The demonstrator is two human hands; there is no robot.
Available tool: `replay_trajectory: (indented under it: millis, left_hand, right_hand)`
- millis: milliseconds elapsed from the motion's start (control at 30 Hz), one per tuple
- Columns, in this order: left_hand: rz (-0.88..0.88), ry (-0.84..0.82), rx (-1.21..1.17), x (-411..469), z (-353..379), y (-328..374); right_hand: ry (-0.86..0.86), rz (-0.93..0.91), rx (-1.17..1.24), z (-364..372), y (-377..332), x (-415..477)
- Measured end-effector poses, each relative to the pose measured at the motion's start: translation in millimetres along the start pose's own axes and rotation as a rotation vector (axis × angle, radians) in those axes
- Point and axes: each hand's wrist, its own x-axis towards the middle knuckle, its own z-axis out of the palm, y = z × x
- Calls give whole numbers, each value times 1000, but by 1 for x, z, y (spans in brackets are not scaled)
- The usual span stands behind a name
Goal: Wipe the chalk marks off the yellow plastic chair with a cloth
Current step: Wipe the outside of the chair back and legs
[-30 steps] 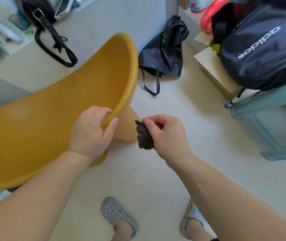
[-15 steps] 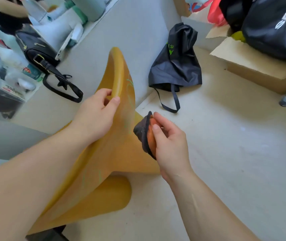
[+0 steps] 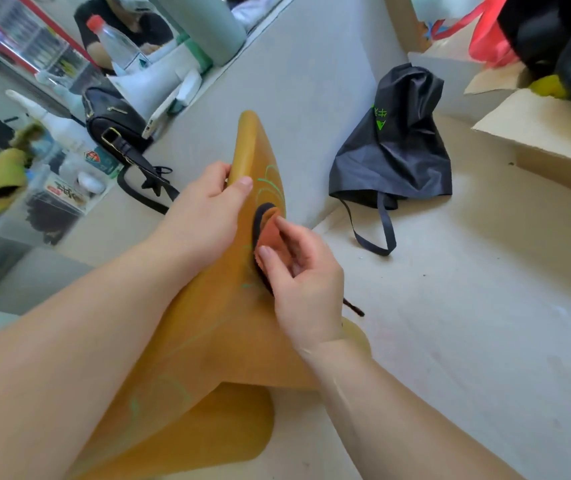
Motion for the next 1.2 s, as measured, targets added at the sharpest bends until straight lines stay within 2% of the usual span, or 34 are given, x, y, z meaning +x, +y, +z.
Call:
replay_trajectory:
  millis: [200,433,500,667,867,1100,1200]
  left_hand:
    - [24,-3,9,1,2,4]
    - [21,-4,117,0,3,12]
    - [37,1,144,-2,3,16]
    - [52,-13,141,-1,3,16]
    - [56,-35,146,0,3,17]
    - [52,-58,94,2,0,12]
    - [48,-63,47,0,-1,13]
  right_hand:
    - [86,-40,-145,1,22,5]
    - [80,-104,-355,3,29,12]
    - [1,-94,-327,3,30,17]
    - [-335,111,-126,7,28,52]
    - [-382,169,-73,16,27,110]
    - [-509,82,-126,-5,22,9]
    - [-476,152,-100,3,31,35]
